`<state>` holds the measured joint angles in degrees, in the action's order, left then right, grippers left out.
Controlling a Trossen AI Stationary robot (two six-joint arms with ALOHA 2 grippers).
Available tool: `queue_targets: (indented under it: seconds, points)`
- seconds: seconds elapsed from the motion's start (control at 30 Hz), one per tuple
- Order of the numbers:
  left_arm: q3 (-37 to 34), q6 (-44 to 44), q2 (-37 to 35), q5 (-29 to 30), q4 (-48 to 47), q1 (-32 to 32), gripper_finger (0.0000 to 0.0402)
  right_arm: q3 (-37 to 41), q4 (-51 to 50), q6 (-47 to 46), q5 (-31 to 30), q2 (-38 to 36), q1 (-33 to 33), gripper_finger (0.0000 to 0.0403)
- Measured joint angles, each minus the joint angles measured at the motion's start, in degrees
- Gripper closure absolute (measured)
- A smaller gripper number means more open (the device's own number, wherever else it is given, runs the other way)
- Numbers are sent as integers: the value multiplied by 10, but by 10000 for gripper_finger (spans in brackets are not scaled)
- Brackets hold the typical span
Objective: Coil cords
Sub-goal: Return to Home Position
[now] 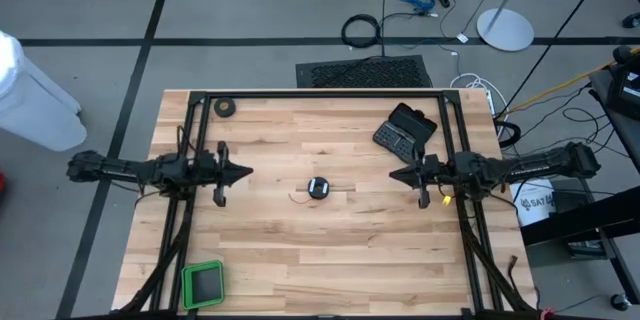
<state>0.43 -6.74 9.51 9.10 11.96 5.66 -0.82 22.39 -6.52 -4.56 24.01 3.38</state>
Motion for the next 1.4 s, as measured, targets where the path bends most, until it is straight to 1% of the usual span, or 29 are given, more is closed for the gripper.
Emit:
queue_targets:
  seconds: [0.17, 0.3, 0.4, 0.63, 0.83, 1.0, 1.1, 1.17, 1.3, 1.4]
  points:
    - [0, 15, -40, 42, -50, 18, 401, 0, 0, 9, 0, -8, 0, 403]
    - [0, 31, -72, 46, -59, 21, 401, 0, -1, 13, 0, -10, 0, 403]
    - [0, 32, -95, 47, -89, 20, 401, 0, -4, 12, 0, -10, 0, 403]
    - [0, 52, -95, 19, -93, 10, 401, 0, -3, -4, 0, -10, 0, 403]
    - [0, 60, -95, 16, -94, 9, 401, 0, 0, 1, 1, -10, 0, 403]
    - [0, 41, -95, -11, -99, 9, 400, 0, -3, 11, 4, -10, 0, 403]
    - [0, 23, -95, -33, -103, 9, 397, 0, -13, 12, 24, -10, 0, 403]
    - [0, 22, -95, -37, -103, 9, 395, 0, -24, 7, 30, -14, 0, 403]
    - [0, 34, -95, -32, -103, 8, 395, 0, -29, 2, 30, -39, 0, 403]
    - [0, 41, -95, -29, -103, 6, 394, 0, -68, -4, 15, -80, 1, 403]
